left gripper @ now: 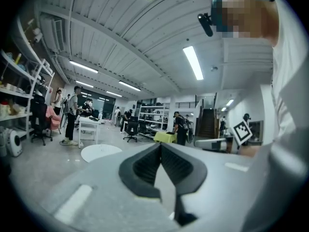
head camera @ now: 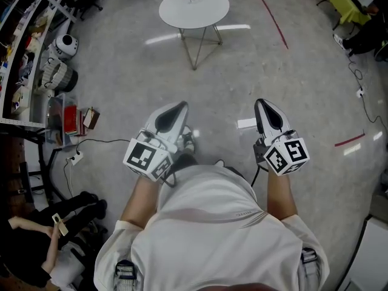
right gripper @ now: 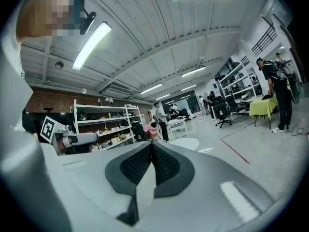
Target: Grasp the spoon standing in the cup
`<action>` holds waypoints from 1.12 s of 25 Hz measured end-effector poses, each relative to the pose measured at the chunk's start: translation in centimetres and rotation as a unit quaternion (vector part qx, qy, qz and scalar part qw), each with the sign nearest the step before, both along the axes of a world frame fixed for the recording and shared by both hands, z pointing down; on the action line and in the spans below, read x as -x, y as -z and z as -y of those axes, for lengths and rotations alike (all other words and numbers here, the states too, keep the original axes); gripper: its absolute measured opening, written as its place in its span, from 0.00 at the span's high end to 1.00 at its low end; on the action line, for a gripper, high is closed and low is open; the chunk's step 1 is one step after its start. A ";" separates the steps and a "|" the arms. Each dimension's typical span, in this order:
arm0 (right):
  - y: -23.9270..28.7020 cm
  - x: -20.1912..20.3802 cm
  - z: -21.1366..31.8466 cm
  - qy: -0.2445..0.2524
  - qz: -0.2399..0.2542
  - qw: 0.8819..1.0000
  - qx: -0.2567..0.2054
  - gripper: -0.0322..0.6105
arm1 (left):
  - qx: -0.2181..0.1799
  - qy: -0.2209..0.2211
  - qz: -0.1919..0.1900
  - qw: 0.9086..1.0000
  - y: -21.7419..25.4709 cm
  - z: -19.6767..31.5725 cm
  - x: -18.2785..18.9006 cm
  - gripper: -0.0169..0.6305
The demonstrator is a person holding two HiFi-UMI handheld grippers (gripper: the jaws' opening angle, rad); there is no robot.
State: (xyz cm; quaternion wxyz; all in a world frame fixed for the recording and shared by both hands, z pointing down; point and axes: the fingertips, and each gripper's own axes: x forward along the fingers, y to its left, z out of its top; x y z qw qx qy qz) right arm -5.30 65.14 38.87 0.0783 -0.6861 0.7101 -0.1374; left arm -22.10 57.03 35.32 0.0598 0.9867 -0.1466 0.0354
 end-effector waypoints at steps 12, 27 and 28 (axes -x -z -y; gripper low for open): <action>-0.1 -4.0 18.9 -0.030 -0.030 0.998 0.041 0.94 | 0.016 -0.005 -0.014 1.000 -1.1 20.8 -3.3 0.97; 1.1 -1.9 43.1 0.007 -0.066 0.995 0.068 0.94 | 0.029 -0.009 -0.049 0.998 -0.4 43.7 -2.7 0.97; 1.3 -2.2 44.4 0.010 -0.068 0.995 0.067 0.94 | 0.034 -0.004 -0.049 0.998 -0.4 44.8 -2.8 0.97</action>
